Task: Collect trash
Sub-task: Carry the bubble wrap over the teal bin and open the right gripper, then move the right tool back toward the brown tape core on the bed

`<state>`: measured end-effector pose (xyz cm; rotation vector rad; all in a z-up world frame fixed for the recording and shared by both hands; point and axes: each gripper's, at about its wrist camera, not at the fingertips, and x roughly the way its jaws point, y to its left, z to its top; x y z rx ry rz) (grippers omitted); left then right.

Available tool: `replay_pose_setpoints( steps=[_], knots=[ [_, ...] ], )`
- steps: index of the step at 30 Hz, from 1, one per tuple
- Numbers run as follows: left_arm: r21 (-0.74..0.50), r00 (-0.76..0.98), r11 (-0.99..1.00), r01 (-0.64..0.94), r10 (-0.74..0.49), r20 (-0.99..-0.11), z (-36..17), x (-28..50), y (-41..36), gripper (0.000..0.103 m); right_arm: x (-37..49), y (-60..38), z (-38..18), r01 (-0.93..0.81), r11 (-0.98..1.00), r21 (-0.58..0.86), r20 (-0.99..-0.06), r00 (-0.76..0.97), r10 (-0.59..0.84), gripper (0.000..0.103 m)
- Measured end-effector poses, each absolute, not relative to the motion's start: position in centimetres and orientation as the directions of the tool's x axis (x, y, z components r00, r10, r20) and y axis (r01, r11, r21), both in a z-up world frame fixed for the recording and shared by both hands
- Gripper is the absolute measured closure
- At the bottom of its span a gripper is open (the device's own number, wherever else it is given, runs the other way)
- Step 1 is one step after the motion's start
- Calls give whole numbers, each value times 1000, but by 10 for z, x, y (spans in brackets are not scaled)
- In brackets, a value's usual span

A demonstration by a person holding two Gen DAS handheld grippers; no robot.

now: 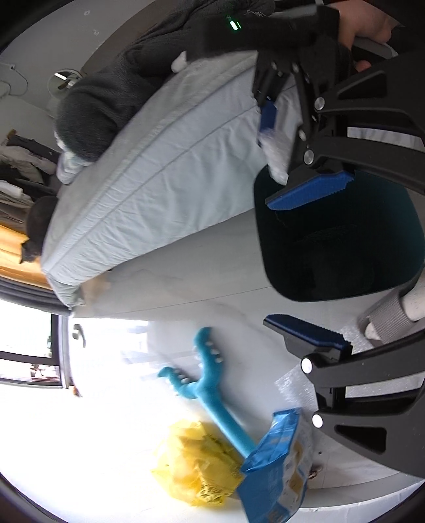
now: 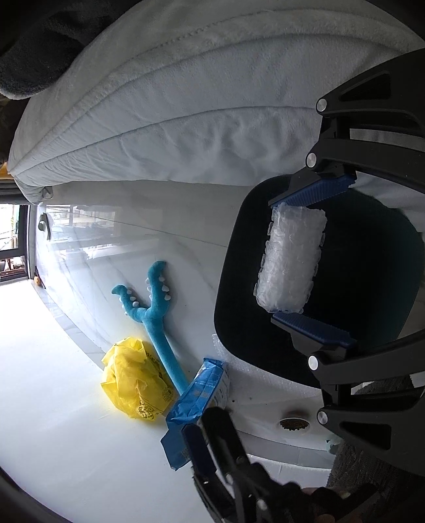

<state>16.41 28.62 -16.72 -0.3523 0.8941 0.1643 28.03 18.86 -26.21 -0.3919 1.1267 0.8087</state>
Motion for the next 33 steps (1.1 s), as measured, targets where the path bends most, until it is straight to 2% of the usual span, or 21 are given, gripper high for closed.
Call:
replay_pose_setpoints(
  steps=[8,10,13,17,22,25,29,33],
  knots=[
    [-217,702,944,-248,21,-712,-142,159,286,33,275,197,-286,-750,655,90,-932,168,320,38],
    [-226,716,940,-256,27,-697,-134,157,287,25,273,198,-291,-752,653,91,-936,159,313,38],
    [-249,743,932,-264,32,-669,-123,154,291,25,267,203,-303,-760,642,98,-947,128,296,38],
    [-189,781,947,-259,90,-617,-106,151,286,25,260,210,-316,-774,625,100,-957,96,272,38],
    [-176,827,955,-240,107,-552,-85,146,279,15,255,209,-318,-789,610,80,-963,97,251,38],
    [-162,853,960,-228,116,-509,-73,144,273,12,255,205,-316,-787,611,81,-962,99,254,36],
    [-173,882,962,-210,110,-459,-58,141,266,10,254,200,-309,-790,607,80,-957,109,268,26],
    [-180,900,961,-208,116,-421,-43,140,259,9,252,196,-293,-800,593,90,-945,119,305,26]
  ],
)
